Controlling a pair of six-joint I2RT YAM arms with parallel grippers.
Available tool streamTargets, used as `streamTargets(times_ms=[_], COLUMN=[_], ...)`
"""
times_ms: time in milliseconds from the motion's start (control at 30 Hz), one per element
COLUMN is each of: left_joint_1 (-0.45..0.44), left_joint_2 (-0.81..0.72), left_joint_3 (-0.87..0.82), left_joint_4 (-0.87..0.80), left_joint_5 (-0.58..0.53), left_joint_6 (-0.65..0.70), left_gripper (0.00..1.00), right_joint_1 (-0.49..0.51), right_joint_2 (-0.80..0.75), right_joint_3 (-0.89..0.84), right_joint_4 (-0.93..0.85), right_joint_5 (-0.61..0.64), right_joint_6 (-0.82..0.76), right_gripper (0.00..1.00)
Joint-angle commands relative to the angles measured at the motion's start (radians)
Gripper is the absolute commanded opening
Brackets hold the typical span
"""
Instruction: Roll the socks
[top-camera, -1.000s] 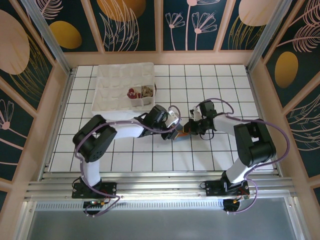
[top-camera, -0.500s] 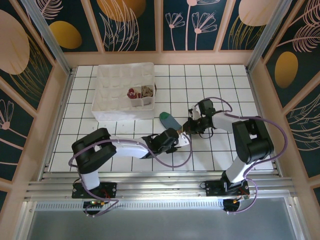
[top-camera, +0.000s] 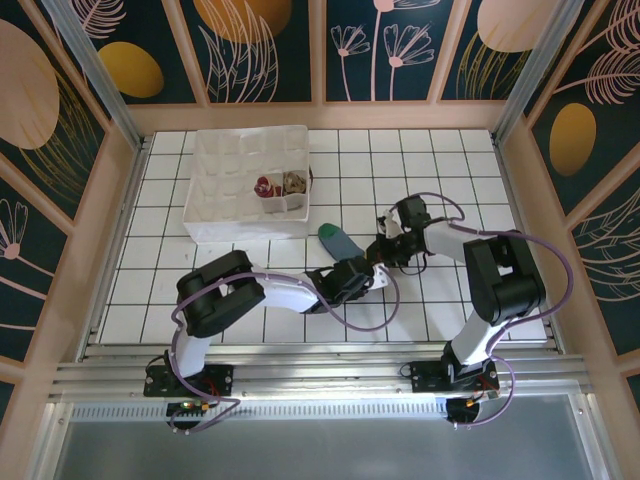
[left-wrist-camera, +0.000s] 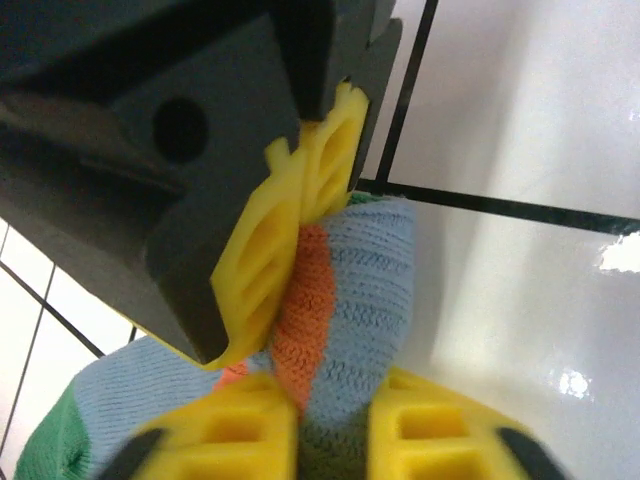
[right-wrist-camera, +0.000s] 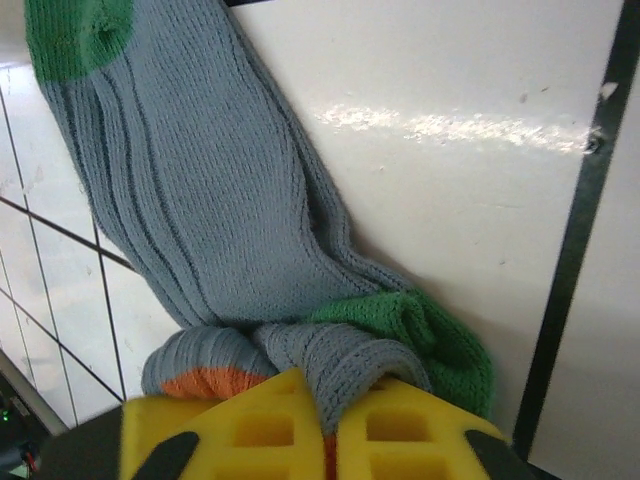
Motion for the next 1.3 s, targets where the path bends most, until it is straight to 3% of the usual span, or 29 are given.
streamTargets(times_ms=[0,100,233,567,767,967,1133,1267], left_joint_1=[0.008,0.008,0.008,0.008,0.008,0.016,0.044,0.064], left_joint_2=[0.038,0.006,-0.039,-0.063,-0.114,-0.172,-0.108,-0.124], left_joint_3=[-0.013,-0.058,-0.127,-0.156,-0.174,-0.195,-0.092,-0.119], left_joint_4=[-0.042,-0.024,0.020,0.041,0.006,-0.043,-0.186,-0.152], left_joint_5=[0.068,0.116,0.188,0.253,0.296,0.476,0.654,0.718], left_joint_6=[-0.029,-0.040,-0.058,-0.065,-0.101,-0.234,-0.403,-0.486], left_gripper=[0.00,0.00,0.00,0.00,0.00,0.00,0.00,0.00], right_joint_1=[-0.022,-0.091,-0.119,0.079,0.085,0.024,-0.001,-0.027], right_joint_2=[0.005,-0.059,-0.076,0.155,0.277,0.309,0.334,0.329], right_joint_3=[-0.018,0.021,0.128,0.286,0.263,0.187,0.147,0.121], right_joint_4=[-0.159,-0.160,-0.198,-0.091,-0.055,-0.032,-0.013,0.006], right_joint_5=[-0.036,-0.096,-0.073,-0.041,0.019,0.069,0.088,0.104], right_joint_6=[-0.018,0.006,-0.006,0.000,-0.002,-0.008,-0.009,-0.004], right_gripper=[0.22,0.32,0.33,0.24,0.21,0.19,0.18,0.18])
